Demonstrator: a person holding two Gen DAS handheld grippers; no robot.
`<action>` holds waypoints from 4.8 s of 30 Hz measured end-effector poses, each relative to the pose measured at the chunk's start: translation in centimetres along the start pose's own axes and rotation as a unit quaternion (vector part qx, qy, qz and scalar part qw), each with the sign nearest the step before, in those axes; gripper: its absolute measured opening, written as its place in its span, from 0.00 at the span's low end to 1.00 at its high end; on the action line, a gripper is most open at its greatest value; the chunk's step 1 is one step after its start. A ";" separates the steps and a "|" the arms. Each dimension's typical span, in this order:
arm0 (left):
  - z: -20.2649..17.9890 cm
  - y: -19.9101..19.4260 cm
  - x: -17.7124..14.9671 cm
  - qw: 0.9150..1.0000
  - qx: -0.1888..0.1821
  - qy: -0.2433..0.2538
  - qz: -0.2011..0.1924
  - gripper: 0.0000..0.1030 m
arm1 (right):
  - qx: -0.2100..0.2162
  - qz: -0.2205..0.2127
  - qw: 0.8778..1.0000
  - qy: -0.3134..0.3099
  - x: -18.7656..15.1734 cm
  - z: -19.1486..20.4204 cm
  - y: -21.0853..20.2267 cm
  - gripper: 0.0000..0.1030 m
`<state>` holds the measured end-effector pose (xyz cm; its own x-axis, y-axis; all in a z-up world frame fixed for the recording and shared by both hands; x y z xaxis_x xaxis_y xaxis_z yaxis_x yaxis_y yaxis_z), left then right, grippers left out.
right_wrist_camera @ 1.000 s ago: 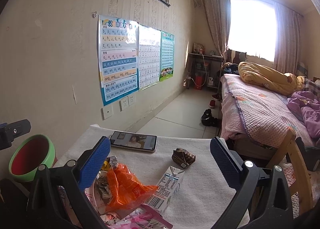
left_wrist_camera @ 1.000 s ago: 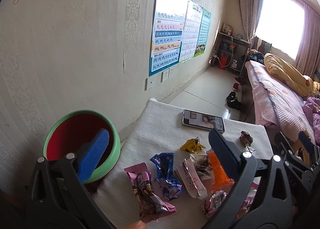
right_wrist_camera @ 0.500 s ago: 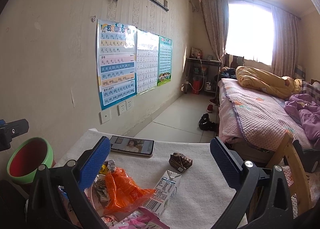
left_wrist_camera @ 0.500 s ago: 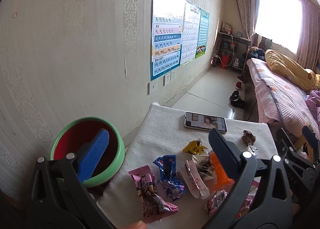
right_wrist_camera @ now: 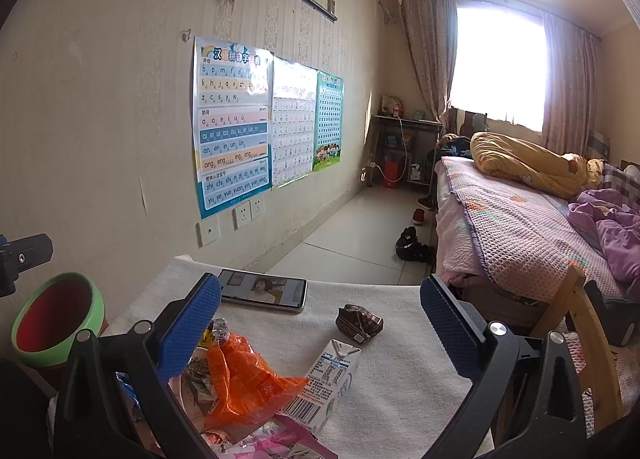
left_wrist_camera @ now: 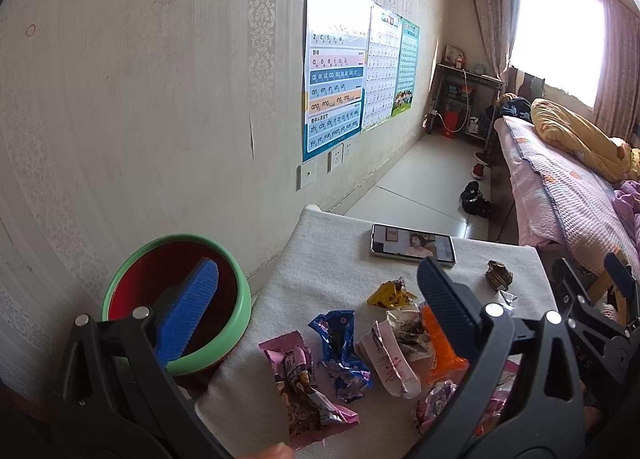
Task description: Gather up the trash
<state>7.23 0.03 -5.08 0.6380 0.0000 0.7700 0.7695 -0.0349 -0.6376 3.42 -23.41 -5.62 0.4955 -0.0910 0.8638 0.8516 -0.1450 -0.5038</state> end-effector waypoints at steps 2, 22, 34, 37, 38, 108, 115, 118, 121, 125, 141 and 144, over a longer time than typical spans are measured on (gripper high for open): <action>0.0 0.0 0.0 1.000 0.000 0.000 0.000 0.95 | 0.000 0.001 1.000 0.000 -0.1 -0.1 0.1 0.93; 0.2 0.2 -0.4 1.000 -0.002 -0.004 0.004 0.95 | 0.000 0.007 1.000 -0.006 -0.4 0.2 0.2 0.93; 0.3 0.5 -0.7 1.000 -0.004 -0.006 0.008 0.95 | -0.001 0.014 1.000 -0.009 -0.6 0.6 0.5 0.93; 0.4 0.5 -0.6 1.000 -0.004 -0.007 0.010 0.95 | -0.001 0.016 1.000 -0.009 -0.6 0.7 0.6 0.93; 0.4 0.6 -0.7 1.000 -0.005 -0.008 0.011 0.95 | -0.001 0.016 1.000 -0.009 -0.6 0.7 0.6 0.93; 23.2 7.4 -6.5 0.971 0.014 -0.179 0.159 0.37 | 0.450 0.283 0.843 -0.078 -2.7 32.7 2.3 0.03; 24.8 7.7 -7.4 0.966 0.034 -0.195 0.165 0.51 | 0.463 0.277 0.837 -0.092 -2.4 36.3 2.7 0.26; 25.2 7.4 -7.9 0.965 0.040 -0.200 0.162 0.64 | 0.456 0.269 0.844 -0.088 -2.3 35.4 2.4 0.39; 25.1 7.3 -8.3 0.965 0.039 -0.199 0.164 0.65 | 0.446 0.266 0.850 -0.088 -2.3 33.5 2.4 0.41; 24.2 7.1 -8.2 0.968 0.030 -0.190 0.162 0.67 | 0.425 0.252 0.865 -0.090 -2.4 29.3 1.9 0.45; 12.2 7.2 -10.2 0.971 -0.051 -0.116 0.202 0.68 | 0.198 0.312 0.929 -0.024 -6.6 8.2 9.4 0.51; 9.5 7.3 -11.2 0.968 -0.069 -0.098 0.219 0.68 | 0.191 0.335 0.922 -0.028 -8.0 7.2 10.5 0.60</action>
<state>5.93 9.30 -18.60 0.9058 0.1435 0.3987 0.4214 -0.2084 -0.8826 9.62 -17.10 -17.79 0.9313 0.0186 0.3637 0.3438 0.2839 -0.8951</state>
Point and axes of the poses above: each gripper's, at about its wrist camera, not at the fingertips, and y roughly the way its jaws point, z to its left, x to its top, the point moved 9 cm from there along y, roughly the way its jaws point, and after that the axes turned 6 degrees about z, right-handed, at the moved point
